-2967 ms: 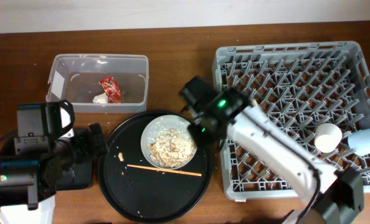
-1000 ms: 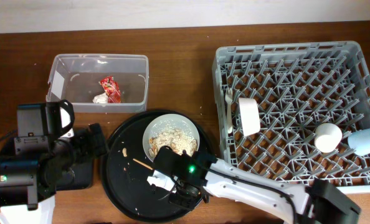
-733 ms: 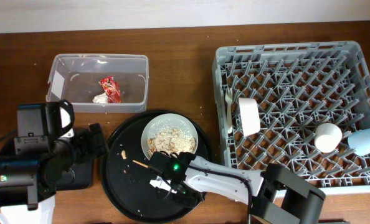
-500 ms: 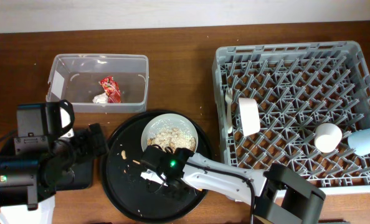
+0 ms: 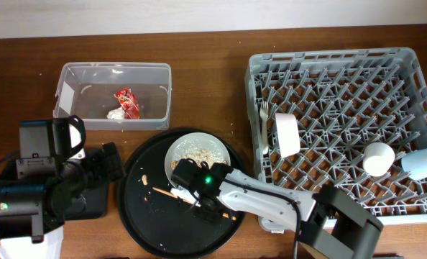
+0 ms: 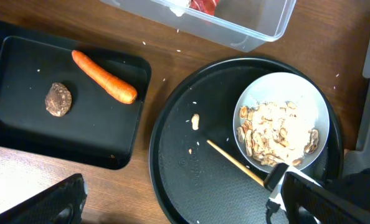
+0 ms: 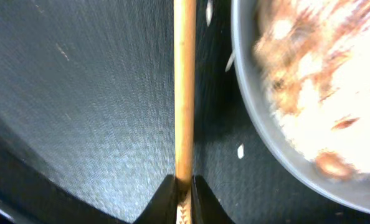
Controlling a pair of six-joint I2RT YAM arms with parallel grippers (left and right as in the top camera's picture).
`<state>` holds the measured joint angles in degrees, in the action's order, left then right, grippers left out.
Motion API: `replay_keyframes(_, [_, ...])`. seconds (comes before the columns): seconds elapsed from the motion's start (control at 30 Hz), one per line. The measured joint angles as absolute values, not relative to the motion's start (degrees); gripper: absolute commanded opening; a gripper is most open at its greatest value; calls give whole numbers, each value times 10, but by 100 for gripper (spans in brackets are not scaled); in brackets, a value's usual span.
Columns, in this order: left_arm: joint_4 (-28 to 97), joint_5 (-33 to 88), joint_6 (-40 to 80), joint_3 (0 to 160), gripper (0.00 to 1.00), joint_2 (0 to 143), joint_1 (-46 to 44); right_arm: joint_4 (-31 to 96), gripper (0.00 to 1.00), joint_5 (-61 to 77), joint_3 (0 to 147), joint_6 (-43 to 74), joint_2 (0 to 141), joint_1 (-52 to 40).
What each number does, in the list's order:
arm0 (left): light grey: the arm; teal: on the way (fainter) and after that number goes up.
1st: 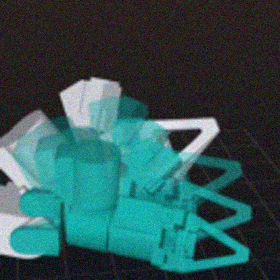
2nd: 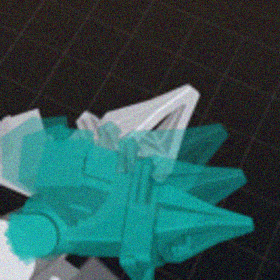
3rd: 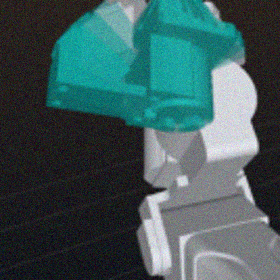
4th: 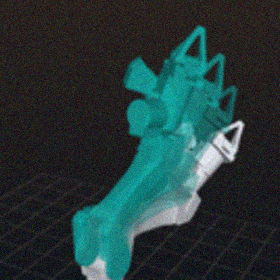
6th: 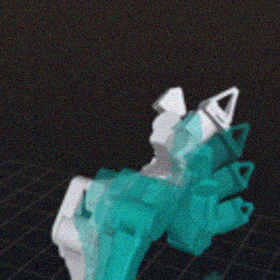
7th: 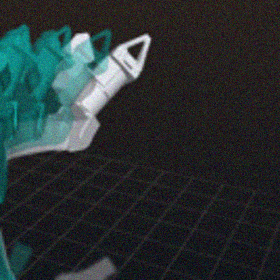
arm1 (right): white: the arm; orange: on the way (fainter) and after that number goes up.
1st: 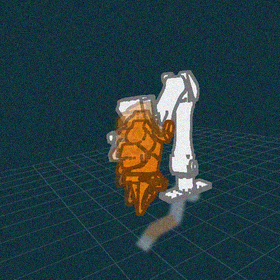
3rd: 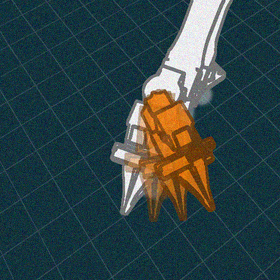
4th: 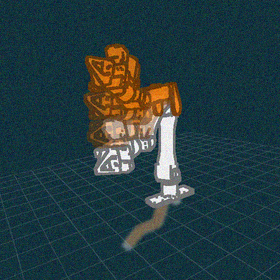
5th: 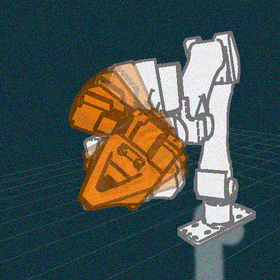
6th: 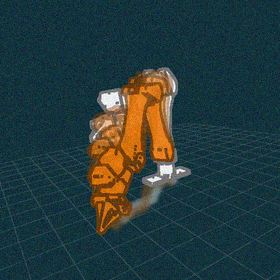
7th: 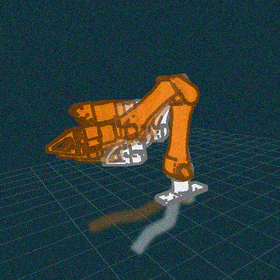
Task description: Sort waste into correct bins and load items into the dishwasher rack
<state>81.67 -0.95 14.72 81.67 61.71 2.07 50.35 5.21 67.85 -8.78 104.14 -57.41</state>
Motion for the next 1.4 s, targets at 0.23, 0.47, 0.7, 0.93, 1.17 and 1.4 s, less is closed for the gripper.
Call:
replay_keyframes(0.23, [818, -9, 147, 817, 99, 617, 21, 633, 9, 11, 848, 5, 961, -563])
replay_keyframes(0.47, [818, -11, 147, 817, 99, 617, 21, 675, 10, -75, 912, 216, 959, -271])
replay_keyframes(0.7, [818, -11, 147, 817, 100, 617, 21, 642, 46, -107, 889, 217, 1024, -256])
replay_keyframes(0.93, [818, -11, 147, 817, 99, 617, 21, 647, 64, -66, 955, 173, 933, -299])
replay_keyframes(1.17, [740, 31, 161, 816, 99, 618, 21, 647, 98, -49, 962, 189, 784, -302])
replay_keyframes(1.4, [710, 160, 82, 781, 47, 851, -168, 688, 98, -51, 964, 198, 659, -234])
